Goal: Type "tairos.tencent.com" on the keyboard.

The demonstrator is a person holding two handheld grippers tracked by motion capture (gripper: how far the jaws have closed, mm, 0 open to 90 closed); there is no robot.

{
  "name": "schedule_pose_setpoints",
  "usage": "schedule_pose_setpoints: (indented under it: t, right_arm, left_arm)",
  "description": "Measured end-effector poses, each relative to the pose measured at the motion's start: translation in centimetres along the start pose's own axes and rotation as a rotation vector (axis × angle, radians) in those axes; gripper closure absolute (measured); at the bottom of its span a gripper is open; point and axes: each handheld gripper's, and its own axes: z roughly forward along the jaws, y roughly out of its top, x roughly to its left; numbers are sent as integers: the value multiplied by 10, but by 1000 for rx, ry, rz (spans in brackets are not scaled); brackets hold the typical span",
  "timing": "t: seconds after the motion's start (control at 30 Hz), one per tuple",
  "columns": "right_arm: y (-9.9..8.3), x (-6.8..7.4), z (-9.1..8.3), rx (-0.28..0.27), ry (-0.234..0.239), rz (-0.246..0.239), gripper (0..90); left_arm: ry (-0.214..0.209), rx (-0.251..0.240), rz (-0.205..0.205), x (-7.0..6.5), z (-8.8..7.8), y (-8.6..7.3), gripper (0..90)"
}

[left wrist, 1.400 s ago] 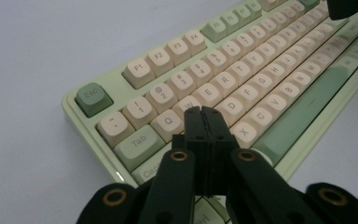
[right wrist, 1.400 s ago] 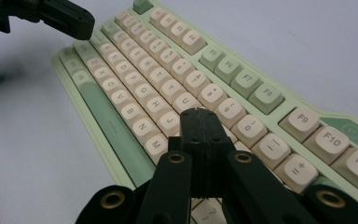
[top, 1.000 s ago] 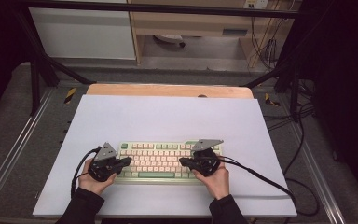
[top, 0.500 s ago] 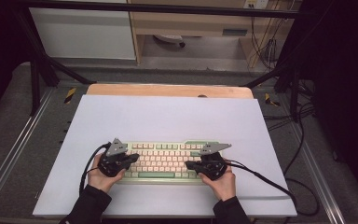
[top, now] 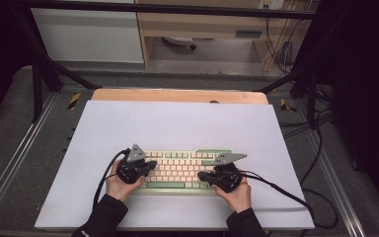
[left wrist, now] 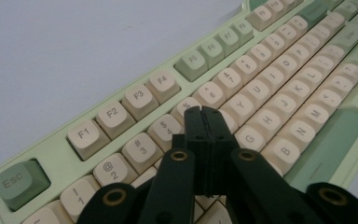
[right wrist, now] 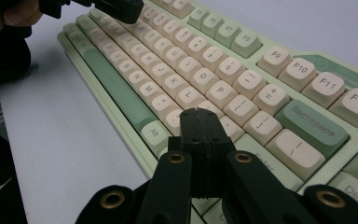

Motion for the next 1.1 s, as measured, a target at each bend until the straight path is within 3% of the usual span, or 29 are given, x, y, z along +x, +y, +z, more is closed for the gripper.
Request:
schedule_pose_setpoints:
  t: [0.67,1.1]
  right_arm:
    - [-1,-1,-1,1,0,-1,900]
    - [-1,-1,-2,-4,0,4,900]
  left_arm:
    - [-13,2,5,1,8,-5,899]
    - [-16,-18,16,-1,-7,-6,898]
